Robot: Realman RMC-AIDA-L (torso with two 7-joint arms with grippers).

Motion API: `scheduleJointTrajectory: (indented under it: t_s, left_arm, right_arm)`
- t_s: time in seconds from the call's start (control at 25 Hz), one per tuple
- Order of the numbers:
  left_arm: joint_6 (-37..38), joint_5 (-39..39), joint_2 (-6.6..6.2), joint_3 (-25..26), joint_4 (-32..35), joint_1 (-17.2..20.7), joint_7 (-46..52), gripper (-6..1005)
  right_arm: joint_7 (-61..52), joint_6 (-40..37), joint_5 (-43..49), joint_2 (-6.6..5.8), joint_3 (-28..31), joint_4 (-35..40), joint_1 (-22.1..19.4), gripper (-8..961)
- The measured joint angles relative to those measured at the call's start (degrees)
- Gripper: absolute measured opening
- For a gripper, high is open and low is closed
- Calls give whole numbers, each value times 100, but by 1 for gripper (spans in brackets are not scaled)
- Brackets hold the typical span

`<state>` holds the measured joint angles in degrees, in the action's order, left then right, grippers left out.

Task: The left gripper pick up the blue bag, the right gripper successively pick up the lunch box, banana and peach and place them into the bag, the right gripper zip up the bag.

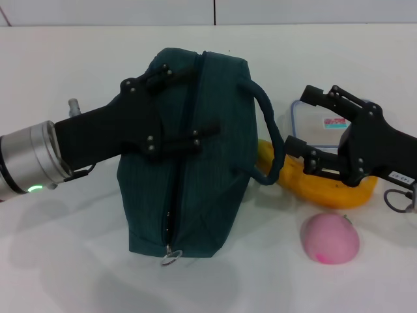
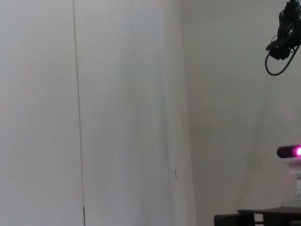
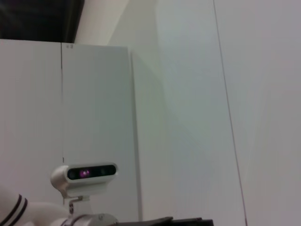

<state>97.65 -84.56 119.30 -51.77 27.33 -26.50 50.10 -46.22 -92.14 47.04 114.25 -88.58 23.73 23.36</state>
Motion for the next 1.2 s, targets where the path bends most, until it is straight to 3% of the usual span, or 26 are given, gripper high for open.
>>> scheduleJointTrajectory:
  t_s: [0.64, 0.72, 0.92, 1.2]
  left_arm:
    - [34, 46, 12, 2, 12, -71, 84, 874]
    - [125, 70, 2, 1, 288, -94, 426, 874]
    - [40, -77, -10, 35, 1697, 11, 2140, 874]
    - [-273, -800, -181, 202, 3220, 98, 4520, 864]
  right_arm:
    - [212, -179, -11, 19, 119, -27, -175, 871]
    - [211, -187, -19, 19, 120, 12, -181, 871]
    - [201, -202, -28, 18, 122, 143, -256, 871]
    - [182, -281, -30, 17, 133, 254, -293, 871]
